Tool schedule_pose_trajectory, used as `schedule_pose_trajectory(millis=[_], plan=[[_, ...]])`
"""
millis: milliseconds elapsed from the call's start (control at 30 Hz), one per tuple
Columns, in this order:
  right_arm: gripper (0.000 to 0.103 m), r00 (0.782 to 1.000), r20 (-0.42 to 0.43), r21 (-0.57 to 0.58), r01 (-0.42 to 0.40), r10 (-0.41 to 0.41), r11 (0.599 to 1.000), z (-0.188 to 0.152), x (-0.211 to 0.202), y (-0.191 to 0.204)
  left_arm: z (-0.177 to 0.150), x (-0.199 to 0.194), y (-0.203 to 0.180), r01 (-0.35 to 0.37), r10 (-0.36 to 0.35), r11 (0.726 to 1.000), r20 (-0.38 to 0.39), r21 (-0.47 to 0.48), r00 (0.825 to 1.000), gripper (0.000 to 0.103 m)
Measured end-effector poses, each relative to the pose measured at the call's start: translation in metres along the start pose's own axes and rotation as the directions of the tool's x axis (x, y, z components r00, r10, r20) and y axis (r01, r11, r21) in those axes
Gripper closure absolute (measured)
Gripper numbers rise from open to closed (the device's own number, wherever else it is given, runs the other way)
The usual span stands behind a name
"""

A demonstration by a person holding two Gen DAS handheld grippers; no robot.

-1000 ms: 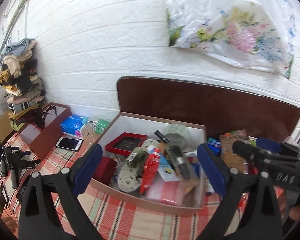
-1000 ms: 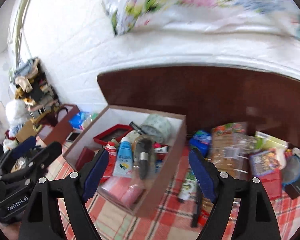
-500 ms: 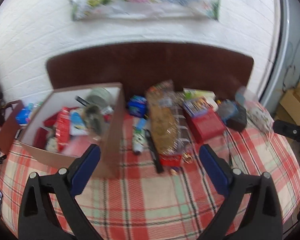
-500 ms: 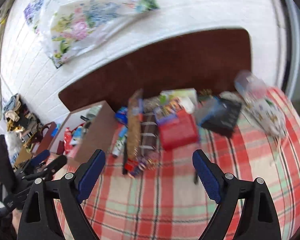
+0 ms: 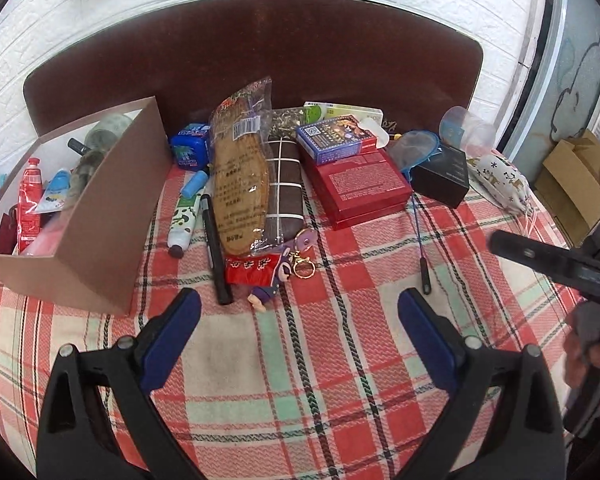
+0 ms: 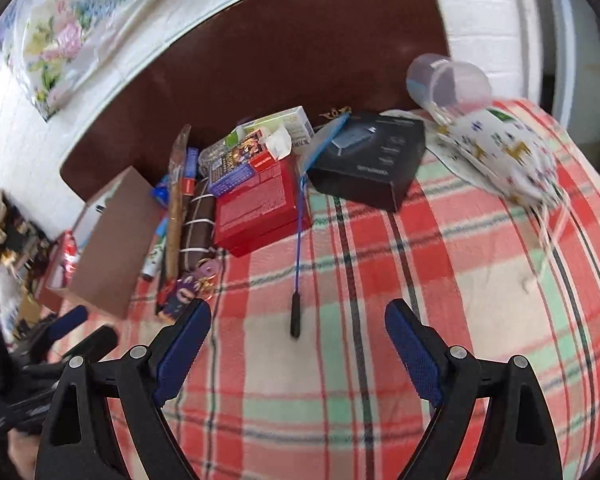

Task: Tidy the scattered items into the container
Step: 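Move the right gripper to the blue fly swatter and grasp its rim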

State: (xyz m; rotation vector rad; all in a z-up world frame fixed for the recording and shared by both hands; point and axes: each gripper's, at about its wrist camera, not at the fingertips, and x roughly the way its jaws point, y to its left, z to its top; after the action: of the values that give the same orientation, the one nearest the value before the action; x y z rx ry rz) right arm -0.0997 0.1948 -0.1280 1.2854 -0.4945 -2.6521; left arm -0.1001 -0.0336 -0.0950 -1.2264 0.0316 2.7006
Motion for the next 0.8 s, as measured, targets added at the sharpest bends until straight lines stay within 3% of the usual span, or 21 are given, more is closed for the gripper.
schedule_pose_trajectory(millis=[67,233,333,400,467,667,733,800], plan=[[0.013,1.0,0.005,-0.021,0.007,-0.007,1.0,0.012,0.019,0.004,-0.001,0.001,0.002,-0.007,0.007,1.0,-0.002,-0.004,1.0,0.004],[0.017,0.988,0.025,0.095,-0.153,0.151,0.984,0.048,0.059,-0.015,0.0,0.004,0.011,-0.017,0.017,1.0,-0.002,-0.012,1.0,0.004],[0.017,0.988,0.039,0.143,-0.152,0.148,0.978,0.066,0.075,-0.025,0.001,0.007,0.019,-0.013,0.013,1.0,0.0,-0.024,1.0,0.004],[0.028,0.981,0.006,0.202,-0.192,0.195,0.96,0.075,0.091,-0.031,0.002,0.01,0.023,-0.007,0.007,0.999,0.0,-0.034,1.0,0.004],[0.033,0.968,-0.009,0.257,-0.239,0.249,0.936,0.079,0.105,-0.035,0.003,0.012,0.027,-0.001,0.001,0.999,0.002,-0.037,1.0,0.004],[0.059,0.971,-0.007,0.351,-0.222,0.24,0.91,0.082,0.123,-0.047,0.005,0.017,0.033,0.004,-0.004,0.999,0.004,-0.035,1.0,0.004],[0.063,0.976,0.008,0.355,-0.206,0.217,0.912,0.082,0.123,-0.047,0.005,0.019,0.035,0.014,-0.013,0.999,0.005,-0.042,1.0,0.004],[0.076,0.979,0.014,0.346,-0.194,0.202,0.918,0.083,0.124,-0.045,0.005,0.021,0.036,0.019,-0.019,0.999,0.006,-0.043,1.0,0.004]])
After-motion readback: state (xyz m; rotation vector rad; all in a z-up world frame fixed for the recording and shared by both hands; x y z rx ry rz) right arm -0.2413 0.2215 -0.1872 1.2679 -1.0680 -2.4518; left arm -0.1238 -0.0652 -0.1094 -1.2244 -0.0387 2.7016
